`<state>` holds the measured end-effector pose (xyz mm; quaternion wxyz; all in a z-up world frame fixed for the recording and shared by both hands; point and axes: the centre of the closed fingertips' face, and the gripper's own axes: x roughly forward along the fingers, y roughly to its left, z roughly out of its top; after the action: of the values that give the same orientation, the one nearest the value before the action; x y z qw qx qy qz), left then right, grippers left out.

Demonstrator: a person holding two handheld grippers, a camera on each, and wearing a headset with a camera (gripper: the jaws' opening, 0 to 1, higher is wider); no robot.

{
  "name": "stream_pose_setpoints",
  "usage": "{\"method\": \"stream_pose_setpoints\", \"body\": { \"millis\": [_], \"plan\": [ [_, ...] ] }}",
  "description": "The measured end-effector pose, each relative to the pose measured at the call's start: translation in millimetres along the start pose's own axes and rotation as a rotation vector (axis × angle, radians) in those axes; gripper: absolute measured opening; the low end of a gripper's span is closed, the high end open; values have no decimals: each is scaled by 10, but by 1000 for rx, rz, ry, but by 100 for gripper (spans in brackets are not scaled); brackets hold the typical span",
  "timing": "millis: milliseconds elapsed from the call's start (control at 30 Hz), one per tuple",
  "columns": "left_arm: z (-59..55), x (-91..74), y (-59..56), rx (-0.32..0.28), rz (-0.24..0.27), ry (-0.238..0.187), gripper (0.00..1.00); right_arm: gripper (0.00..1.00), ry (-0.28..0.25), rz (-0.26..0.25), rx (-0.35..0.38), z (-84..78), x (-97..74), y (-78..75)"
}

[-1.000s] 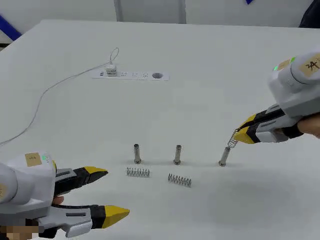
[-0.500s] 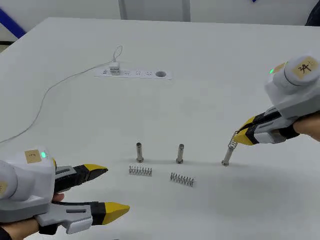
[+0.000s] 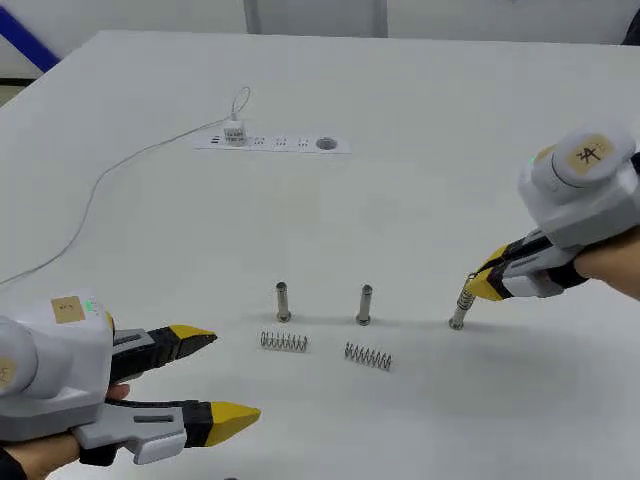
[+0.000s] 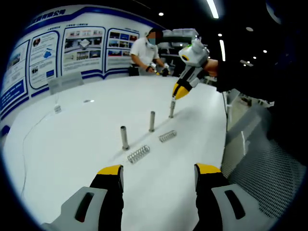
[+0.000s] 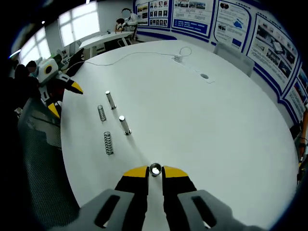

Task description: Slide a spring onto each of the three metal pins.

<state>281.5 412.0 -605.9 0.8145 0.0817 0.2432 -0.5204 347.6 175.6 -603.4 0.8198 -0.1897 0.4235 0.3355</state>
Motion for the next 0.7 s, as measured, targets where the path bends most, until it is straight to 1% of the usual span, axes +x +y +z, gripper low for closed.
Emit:
{"method": "stream_pose_setpoints", "body": {
  "millis": [467, 567, 700],
  "plan": [
    [6, -6, 7, -2, 4, -3, 61, 12, 40, 5, 2, -134, 183, 24],
    [11, -8, 9, -4, 4, -7, 61, 12, 53, 5, 1, -170, 208, 25],
    [14, -7, 8, -4, 2, -9, 61, 12, 52, 5, 5, -171, 211, 25]
  ]
}}
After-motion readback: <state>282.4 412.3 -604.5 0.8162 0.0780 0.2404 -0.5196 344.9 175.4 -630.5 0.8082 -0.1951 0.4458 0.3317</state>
